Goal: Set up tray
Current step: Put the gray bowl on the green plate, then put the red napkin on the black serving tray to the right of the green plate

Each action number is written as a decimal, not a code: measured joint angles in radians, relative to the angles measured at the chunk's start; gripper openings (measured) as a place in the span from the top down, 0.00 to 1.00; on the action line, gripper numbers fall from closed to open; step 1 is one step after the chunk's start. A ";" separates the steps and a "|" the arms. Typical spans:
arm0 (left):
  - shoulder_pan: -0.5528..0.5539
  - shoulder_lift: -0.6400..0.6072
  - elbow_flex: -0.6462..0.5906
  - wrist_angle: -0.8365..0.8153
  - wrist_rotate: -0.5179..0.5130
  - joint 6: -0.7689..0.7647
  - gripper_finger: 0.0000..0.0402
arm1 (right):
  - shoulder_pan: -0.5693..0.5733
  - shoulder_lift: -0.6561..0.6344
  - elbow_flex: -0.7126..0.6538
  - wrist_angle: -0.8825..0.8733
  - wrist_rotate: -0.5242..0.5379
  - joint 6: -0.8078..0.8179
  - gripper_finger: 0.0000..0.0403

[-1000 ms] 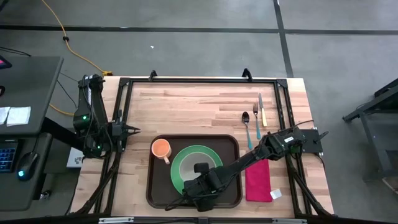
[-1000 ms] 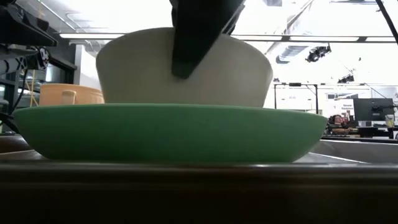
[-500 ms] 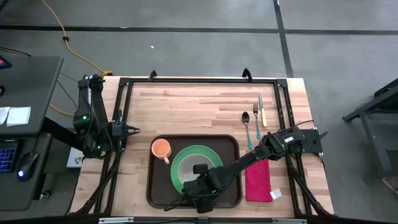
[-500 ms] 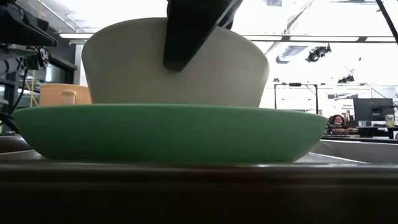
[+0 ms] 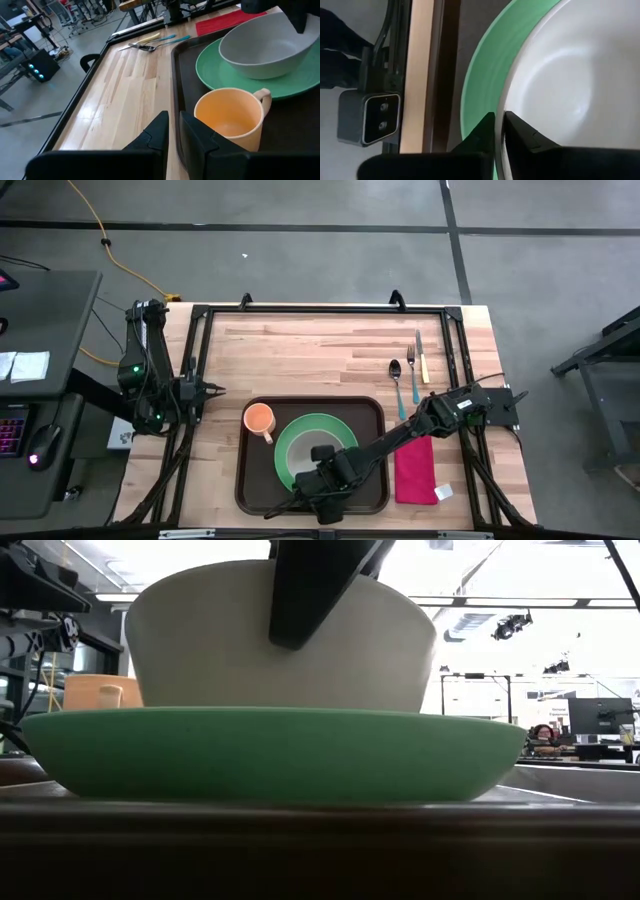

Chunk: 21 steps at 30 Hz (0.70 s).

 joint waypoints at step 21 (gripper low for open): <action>0.000 0.000 0.000 0.000 0.004 0.001 0.80 | -0.026 0.000 -0.001 -0.024 -0.029 -0.015 0.81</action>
